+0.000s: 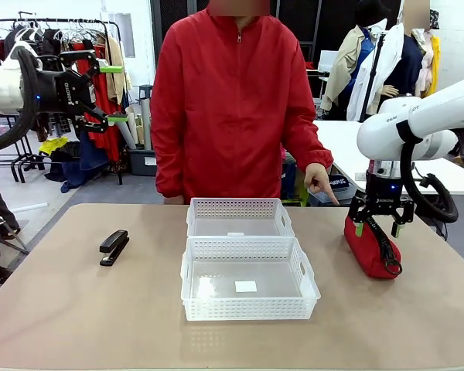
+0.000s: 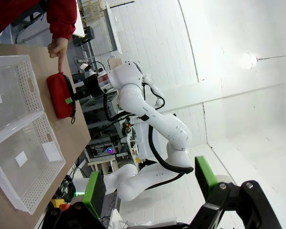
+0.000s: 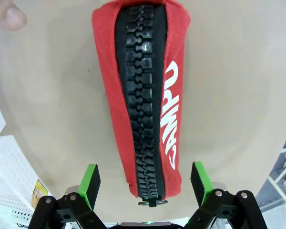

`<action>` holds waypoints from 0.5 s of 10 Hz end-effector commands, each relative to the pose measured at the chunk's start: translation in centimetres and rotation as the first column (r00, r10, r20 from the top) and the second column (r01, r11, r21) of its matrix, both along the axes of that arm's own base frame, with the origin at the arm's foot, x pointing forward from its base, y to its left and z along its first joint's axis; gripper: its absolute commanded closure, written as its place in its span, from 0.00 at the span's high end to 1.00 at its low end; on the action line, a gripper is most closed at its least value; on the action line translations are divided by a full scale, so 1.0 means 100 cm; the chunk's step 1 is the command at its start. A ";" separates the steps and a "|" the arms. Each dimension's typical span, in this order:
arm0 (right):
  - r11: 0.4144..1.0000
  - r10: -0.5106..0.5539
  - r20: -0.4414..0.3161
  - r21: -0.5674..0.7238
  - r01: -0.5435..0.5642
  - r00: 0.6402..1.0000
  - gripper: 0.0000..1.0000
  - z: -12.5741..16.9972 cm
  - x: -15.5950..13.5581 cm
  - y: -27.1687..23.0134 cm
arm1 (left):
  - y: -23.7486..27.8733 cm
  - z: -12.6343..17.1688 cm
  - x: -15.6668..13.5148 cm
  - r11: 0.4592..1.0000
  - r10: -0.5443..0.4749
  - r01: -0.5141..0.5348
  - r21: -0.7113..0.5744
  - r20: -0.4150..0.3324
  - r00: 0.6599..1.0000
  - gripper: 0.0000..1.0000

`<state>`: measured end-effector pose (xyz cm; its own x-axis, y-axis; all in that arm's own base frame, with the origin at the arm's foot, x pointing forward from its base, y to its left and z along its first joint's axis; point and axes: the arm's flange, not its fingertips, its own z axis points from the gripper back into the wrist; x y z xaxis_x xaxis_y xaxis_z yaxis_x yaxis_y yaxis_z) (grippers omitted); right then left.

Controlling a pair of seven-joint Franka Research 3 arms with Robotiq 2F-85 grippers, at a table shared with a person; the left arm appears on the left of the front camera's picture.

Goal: Distribute items into two baskets.
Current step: Pick up the Pencil pouch that the person points to.

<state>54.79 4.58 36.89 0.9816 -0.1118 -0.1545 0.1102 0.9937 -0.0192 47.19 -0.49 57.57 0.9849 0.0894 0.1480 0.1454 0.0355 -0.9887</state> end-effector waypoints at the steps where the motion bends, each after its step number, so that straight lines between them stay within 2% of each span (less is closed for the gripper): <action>1: 0.999 0.034 0.049 -0.037 -0.032 0.998 0.96 -0.003 -0.001 -0.002 | 0.000 0.001 0.000 1.000 0.000 0.000 0.000 0.003 1.000 1.00; 5: 0.998 0.055 0.059 -0.042 -0.053 0.997 0.16 0.000 -0.001 -0.004 | 0.000 0.001 0.000 1.000 0.000 0.000 0.000 0.003 1.000 1.00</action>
<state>55.24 4.53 37.06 0.9889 -0.0936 -0.1152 0.0904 0.9954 -0.0330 47.19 -0.49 57.56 0.9849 0.0894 0.1480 0.1454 0.0355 -0.9887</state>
